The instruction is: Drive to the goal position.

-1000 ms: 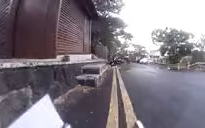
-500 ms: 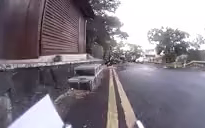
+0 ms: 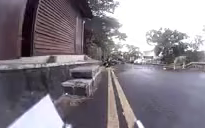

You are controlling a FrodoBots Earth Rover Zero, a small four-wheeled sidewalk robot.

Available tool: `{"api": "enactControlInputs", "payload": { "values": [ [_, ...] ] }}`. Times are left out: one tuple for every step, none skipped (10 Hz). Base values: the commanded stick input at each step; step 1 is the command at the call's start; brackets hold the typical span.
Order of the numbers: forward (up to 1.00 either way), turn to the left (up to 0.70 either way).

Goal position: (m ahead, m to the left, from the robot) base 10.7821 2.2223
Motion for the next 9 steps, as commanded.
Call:
{"api": "enactControlInputs", "payload": {
  "values": [
    [0.5, -0.25],
    [0.5, -0.5],
    [0.5, -0.47],
    [0.5, -0.29],
    [0.5, -0.1],
    [0.5, -0.28],
    [0.5, -0.5],
    [0.5, -0.5],
    [0.5, -0.4]
  ]
}}
